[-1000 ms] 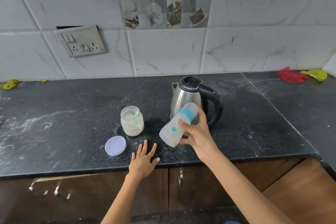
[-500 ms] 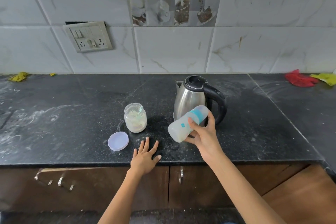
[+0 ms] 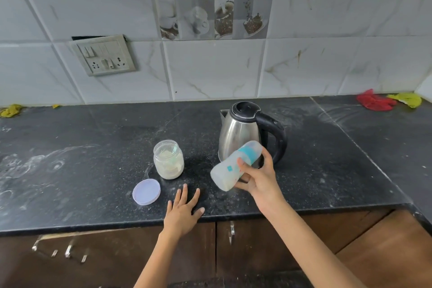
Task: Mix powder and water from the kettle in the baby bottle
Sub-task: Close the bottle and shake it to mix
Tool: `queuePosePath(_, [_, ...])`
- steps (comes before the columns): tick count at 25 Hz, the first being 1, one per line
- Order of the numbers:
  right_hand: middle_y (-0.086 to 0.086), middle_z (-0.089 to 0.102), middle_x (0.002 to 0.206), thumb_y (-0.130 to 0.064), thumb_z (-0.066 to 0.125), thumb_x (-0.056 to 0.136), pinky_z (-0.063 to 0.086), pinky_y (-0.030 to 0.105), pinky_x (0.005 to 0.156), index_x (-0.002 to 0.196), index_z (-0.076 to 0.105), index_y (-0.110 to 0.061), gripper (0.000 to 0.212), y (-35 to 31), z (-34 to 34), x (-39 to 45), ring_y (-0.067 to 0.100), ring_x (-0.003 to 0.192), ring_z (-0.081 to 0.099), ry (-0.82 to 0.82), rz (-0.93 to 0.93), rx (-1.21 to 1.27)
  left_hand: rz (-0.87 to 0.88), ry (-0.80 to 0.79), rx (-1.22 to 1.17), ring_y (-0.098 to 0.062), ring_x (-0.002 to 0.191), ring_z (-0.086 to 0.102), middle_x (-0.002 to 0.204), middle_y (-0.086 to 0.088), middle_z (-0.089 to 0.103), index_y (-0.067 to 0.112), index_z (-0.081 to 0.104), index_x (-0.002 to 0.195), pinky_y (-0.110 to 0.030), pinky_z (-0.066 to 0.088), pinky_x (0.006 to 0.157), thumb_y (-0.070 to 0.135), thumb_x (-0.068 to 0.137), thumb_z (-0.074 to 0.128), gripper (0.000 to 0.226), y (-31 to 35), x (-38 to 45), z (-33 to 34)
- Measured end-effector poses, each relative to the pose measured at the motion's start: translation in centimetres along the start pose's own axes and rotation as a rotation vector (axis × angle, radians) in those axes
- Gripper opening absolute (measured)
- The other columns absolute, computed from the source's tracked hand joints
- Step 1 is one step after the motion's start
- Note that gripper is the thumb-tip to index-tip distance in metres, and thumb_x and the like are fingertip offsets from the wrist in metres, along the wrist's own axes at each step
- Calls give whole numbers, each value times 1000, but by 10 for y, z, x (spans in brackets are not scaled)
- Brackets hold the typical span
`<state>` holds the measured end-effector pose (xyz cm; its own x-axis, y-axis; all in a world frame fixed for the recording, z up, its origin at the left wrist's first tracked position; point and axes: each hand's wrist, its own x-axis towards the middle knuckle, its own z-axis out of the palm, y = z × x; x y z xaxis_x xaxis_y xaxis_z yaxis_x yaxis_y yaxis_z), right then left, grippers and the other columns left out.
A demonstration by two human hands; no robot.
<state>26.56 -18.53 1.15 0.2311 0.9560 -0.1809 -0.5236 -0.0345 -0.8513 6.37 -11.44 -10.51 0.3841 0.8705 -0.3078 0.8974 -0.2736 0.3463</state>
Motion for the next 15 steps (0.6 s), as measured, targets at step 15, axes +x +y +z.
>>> queuePosePath(15, [2,70,115,-11,83,68,61,51,70,139,45,-38,85,-11,3,7,28,98,73,-7,-36,-128,-5,42,11,-21,147,-16,159,0,-19,39,1,149,-48,-2,118,53,98,29,60,3,-5,3])
